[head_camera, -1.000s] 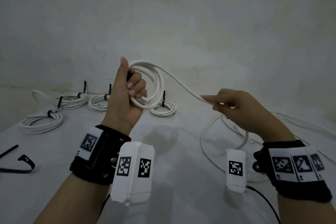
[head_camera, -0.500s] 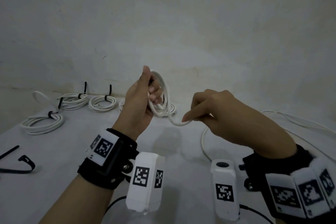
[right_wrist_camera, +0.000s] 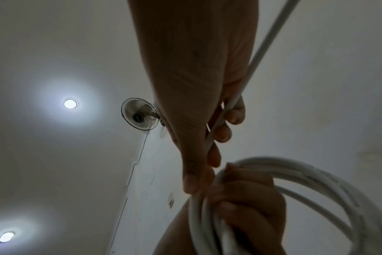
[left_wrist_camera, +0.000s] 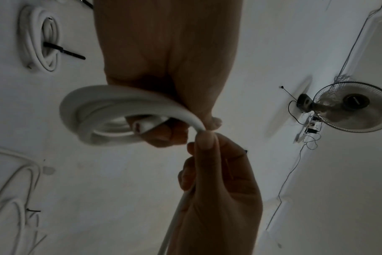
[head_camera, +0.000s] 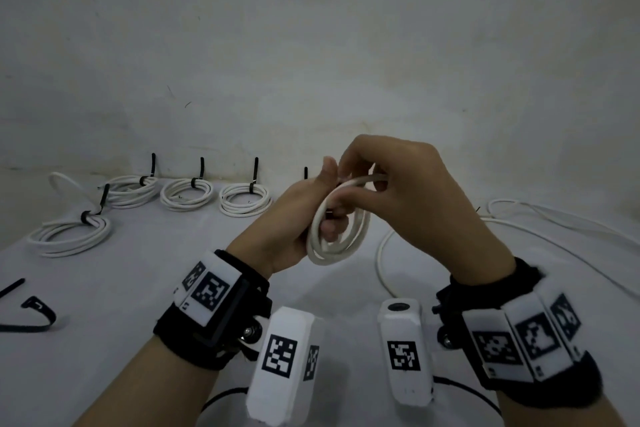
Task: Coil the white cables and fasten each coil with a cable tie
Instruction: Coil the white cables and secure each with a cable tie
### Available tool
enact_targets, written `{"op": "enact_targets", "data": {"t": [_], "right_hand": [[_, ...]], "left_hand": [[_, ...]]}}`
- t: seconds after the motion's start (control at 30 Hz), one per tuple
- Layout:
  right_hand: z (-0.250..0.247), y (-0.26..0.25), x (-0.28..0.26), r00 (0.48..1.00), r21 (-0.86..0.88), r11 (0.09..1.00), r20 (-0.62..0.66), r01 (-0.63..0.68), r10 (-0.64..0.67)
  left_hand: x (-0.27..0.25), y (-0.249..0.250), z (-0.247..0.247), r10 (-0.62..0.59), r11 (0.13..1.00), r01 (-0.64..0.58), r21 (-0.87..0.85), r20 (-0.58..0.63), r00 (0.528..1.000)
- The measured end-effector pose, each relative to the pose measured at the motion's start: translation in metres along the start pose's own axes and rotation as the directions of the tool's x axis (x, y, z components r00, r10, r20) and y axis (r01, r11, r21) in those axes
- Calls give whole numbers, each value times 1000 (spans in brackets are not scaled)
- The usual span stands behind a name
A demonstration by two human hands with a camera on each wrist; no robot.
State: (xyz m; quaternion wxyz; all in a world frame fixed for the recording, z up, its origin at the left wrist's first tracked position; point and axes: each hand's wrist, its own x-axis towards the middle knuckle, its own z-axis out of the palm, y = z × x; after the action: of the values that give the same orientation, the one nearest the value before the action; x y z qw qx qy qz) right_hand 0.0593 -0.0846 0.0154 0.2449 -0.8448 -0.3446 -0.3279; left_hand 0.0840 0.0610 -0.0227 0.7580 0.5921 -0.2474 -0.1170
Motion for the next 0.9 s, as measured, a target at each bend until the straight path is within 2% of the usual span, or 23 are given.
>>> {"op": "enact_targets", "data": {"t": [0.17,0.23,0.37,0.47,0.63,0.77,0.9], "right_hand": [[11,19,-2,982,-3,1000,-185,-28,27],[19,25,-3,976,-14,999,-215,-35,31],[23,26,-6,993,-63,998,-115,-8,1],[23,24,-7,1000,-213,977,-24,14,-19],[29,28,-5,1000,-312,950,-21,-2,-4],[26,36,-4,998,-205,977,11,-53,56],[16,41,-3,994,-144,983,-32,-111,107]], "left_hand": [[2,5,-2,-66,977,62,-204,-12,998],[2,6,-3,-83,968,77,-238,-15,996],[0,8,-6,-54,965,49,-257,-12,998],[-1,13,-6,-55,957,54,-285,4,998],[-1,10,1,-104,966,96,-240,-19,994],[0,7,0,-79,992,70,-108,-87,993],[2,6,3,-29,1000,29,-5,-170,985]]}}
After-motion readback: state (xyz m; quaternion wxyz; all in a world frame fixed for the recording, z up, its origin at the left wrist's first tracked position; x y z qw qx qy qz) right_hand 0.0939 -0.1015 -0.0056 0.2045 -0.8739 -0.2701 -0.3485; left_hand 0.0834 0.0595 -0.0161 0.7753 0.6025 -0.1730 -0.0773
